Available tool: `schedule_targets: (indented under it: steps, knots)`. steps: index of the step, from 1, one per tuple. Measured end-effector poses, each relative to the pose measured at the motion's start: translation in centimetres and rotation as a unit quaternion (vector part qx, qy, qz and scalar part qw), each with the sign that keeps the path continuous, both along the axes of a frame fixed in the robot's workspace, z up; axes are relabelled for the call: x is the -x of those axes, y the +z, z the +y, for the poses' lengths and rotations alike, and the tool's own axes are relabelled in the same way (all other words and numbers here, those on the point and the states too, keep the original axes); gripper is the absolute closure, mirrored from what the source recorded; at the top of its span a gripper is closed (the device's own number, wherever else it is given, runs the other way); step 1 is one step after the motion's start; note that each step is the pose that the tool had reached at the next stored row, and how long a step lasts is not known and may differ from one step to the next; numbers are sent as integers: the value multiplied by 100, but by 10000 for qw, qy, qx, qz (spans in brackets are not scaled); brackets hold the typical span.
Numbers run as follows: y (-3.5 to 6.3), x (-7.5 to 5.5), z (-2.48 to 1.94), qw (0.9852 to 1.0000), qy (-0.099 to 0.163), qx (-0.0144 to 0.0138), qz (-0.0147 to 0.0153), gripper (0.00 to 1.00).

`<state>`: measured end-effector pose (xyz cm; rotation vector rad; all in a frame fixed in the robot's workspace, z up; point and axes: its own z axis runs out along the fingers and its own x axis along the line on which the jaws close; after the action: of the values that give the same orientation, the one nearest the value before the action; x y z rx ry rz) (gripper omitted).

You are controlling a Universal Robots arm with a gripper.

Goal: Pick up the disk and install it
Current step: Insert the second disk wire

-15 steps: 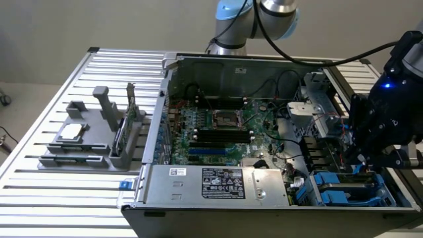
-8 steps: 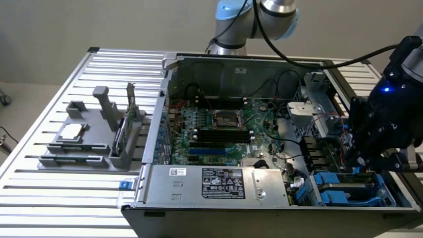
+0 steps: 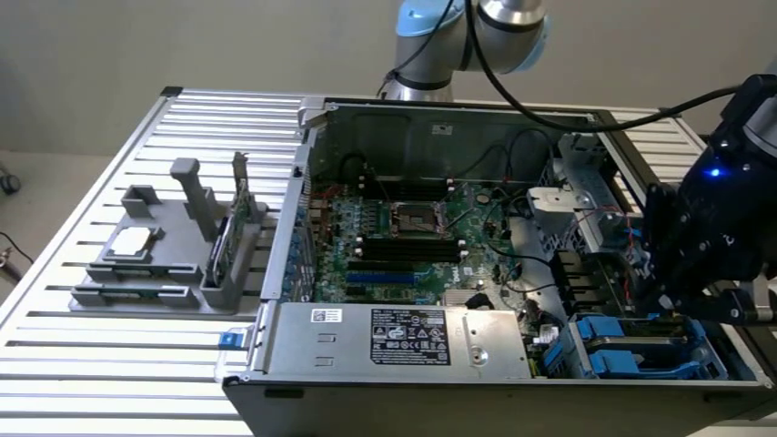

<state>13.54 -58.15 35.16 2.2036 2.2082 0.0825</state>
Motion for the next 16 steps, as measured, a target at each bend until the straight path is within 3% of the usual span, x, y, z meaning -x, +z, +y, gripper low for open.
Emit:
schedule_targets:
  steps: [16]
  knots:
    - [-79, -14, -56, 10000, 1, -1, 0, 83]
